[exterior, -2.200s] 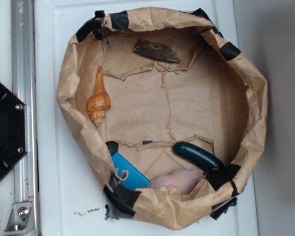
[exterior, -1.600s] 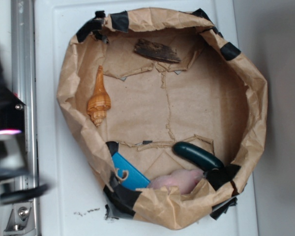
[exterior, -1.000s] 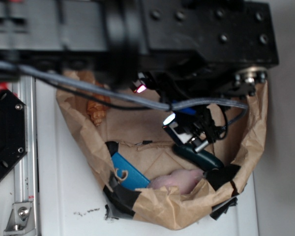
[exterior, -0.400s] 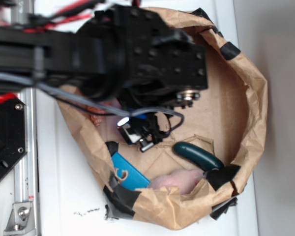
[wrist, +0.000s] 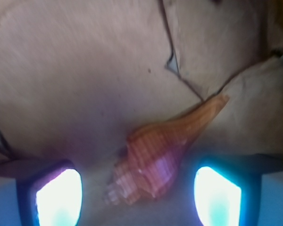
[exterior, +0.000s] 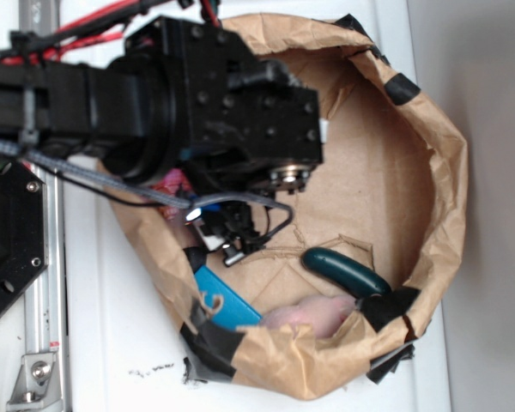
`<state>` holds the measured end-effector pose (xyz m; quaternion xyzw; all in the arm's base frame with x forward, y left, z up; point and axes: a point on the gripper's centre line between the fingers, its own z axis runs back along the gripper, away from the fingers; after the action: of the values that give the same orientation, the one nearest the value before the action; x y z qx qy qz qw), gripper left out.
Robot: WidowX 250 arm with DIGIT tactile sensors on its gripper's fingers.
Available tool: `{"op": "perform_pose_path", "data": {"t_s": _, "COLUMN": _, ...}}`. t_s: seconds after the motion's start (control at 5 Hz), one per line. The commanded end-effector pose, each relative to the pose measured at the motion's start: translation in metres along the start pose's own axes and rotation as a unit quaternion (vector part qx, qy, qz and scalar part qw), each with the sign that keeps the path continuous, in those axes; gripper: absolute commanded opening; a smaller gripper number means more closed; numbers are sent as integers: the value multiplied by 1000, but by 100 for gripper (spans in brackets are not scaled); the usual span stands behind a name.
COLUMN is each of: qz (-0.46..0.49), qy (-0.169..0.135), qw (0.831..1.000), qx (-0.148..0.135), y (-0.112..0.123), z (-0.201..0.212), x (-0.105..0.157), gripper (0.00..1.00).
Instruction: Grab the shell.
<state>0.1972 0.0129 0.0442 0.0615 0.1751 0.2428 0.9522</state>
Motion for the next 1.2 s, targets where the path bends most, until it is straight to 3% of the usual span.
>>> {"op": "perform_pose_path", "data": {"t_s": 0.0, "qz": 84, "qy": -74, "qw": 994, "qx": -4, "y": 24, "z": -26, "x": 7, "gripper": 100}}
{"op": "perform_pose_path", "data": {"t_s": 0.2, "qz": 119, "qy": -75, "qw": 990, "qx": -8, "y": 28, "z": -45, "x": 5, "gripper": 100}}
{"op": "perform_pose_path", "data": {"t_s": 0.4, "qz": 112, "qy": -96, "qw": 989, "qx": -15, "y": 28, "z": -52, "x": 1, "gripper": 0}}
{"op": "perform_pose_path", "data": {"t_s": 1.0, "qz": 71, "qy": -121, "qw": 990, "qx": -16, "y": 29, "z": -27, "x": 13, "gripper": 0}}
